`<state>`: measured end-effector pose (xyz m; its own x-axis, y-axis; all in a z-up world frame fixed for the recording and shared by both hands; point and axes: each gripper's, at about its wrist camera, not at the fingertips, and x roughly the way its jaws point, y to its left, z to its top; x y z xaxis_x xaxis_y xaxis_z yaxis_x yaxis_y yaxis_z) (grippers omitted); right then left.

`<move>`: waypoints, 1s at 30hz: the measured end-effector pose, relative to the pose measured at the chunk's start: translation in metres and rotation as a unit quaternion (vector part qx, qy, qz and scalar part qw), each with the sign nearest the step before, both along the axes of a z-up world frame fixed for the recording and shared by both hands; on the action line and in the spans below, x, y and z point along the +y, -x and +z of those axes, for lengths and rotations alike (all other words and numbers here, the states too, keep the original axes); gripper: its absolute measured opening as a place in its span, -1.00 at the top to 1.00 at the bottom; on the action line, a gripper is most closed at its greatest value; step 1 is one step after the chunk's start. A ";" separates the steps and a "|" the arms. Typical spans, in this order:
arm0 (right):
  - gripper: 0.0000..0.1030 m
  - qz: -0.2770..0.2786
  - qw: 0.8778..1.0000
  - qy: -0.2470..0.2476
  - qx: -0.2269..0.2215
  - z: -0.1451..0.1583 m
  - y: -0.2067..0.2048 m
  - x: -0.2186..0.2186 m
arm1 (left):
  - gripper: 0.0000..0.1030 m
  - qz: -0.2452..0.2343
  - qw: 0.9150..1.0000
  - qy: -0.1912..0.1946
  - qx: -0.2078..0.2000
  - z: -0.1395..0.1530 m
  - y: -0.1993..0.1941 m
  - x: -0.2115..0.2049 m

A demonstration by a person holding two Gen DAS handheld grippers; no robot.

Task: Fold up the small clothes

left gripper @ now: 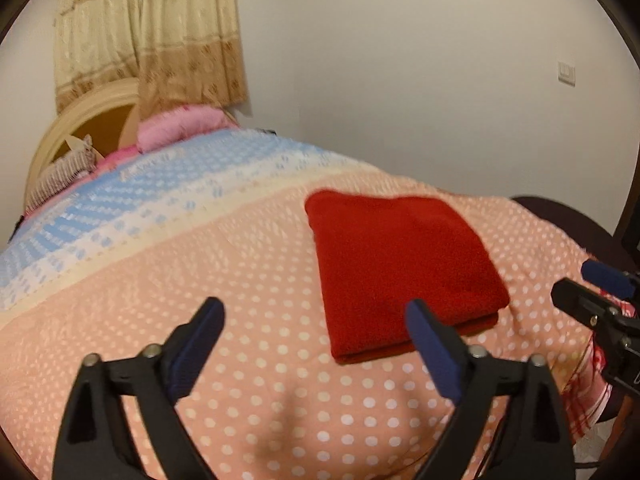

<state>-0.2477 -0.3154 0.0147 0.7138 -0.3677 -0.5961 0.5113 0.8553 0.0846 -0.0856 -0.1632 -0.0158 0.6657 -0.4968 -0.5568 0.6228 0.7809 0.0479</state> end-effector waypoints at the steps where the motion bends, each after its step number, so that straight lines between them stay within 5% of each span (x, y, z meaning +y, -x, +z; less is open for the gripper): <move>1: -0.32 -0.002 1.000 0.013 -0.010 0.007 0.002 0.005 | -0.93 0.002 1.000 0.002 -0.007 0.002 0.001 0.001; 12: -0.33 -0.002 0.996 0.071 -0.047 0.062 0.017 0.044 | -1.00 0.015 0.996 0.006 -0.088 0.040 0.039 0.013; 23: -0.47 -0.026 0.985 0.164 -0.054 0.078 0.030 0.072 | -1.00 0.027 0.996 -0.013 -0.083 0.037 0.049 0.016; 30: -0.48 -0.027 0.983 0.171 -0.058 0.078 0.033 0.078 | -1.00 0.038 0.995 -0.002 -0.092 0.040 0.054 0.026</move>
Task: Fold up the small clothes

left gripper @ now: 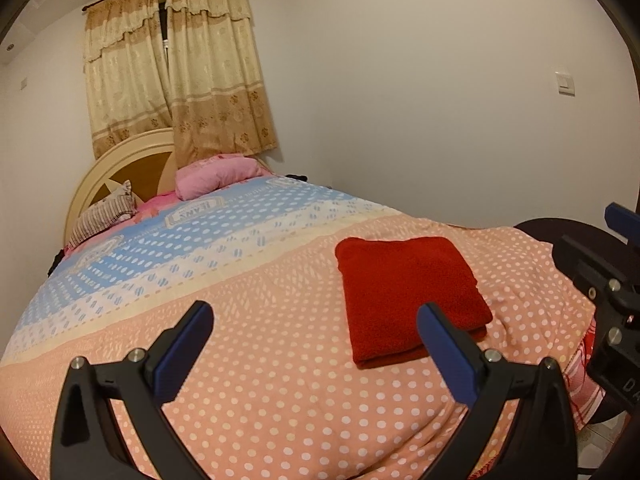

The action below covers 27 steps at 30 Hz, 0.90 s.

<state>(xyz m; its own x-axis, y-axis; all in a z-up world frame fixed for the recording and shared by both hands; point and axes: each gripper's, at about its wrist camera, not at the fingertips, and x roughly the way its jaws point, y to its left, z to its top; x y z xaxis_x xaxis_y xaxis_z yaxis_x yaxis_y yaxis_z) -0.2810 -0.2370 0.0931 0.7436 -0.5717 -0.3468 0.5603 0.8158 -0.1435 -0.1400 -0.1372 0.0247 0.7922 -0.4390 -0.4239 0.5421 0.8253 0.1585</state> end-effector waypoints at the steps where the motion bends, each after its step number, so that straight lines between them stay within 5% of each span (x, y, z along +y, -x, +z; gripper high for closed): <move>1: -0.48 0.000 1.000 -0.001 0.000 0.000 0.000 -0.001 | -1.00 0.000 1.000 0.000 -0.001 0.000 0.001 0.000; 27: -0.48 0.002 0.999 -0.046 -0.005 -0.012 0.002 -0.022 | -1.00 -0.011 1.000 0.014 0.011 0.004 0.008 -0.004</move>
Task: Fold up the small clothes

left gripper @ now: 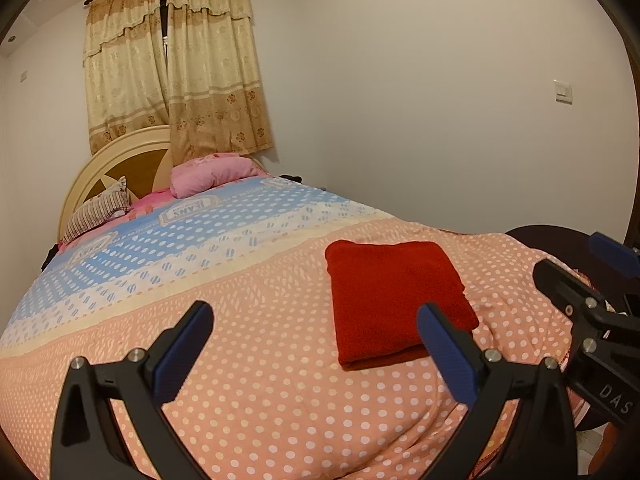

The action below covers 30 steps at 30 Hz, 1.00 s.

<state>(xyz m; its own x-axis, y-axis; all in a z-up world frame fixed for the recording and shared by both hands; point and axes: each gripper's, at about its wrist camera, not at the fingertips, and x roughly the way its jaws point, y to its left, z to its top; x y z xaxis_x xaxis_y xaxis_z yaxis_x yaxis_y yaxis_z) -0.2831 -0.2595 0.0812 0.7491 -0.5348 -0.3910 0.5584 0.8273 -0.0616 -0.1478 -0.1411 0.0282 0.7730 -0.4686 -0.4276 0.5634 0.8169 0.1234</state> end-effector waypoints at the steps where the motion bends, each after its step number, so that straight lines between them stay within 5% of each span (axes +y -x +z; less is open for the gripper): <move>1: -0.48 -0.001 1.000 0.000 0.001 -0.001 0.000 0.000 | -1.00 -0.001 1.000 0.000 0.000 0.000 0.000 0.000; 30: -0.48 -0.007 1.000 -0.007 -0.004 -0.005 0.004 0.003 | -1.00 -0.003 1.000 -0.002 0.005 0.001 0.001 0.000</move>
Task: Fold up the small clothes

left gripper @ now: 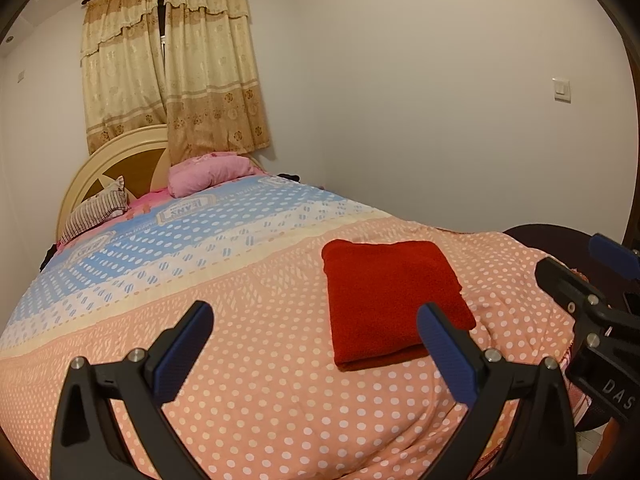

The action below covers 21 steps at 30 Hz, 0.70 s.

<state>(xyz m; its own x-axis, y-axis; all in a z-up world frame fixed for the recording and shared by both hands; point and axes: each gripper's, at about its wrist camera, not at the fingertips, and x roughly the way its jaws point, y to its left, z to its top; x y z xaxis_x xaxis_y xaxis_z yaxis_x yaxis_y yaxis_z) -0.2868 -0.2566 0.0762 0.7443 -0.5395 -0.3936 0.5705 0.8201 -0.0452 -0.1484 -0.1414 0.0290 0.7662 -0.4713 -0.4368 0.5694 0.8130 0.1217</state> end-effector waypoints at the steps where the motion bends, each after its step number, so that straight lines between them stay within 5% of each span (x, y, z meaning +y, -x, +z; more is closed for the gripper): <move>1: -0.49 -0.001 1.000 0.000 -0.001 0.001 0.000 0.000 | -1.00 0.000 1.000 -0.001 0.000 0.000 0.000 -0.002; 21: -0.48 -0.003 1.000 0.002 0.000 0.001 -0.001 0.003 | -1.00 0.000 1.000 0.000 0.006 0.000 -0.002 -0.003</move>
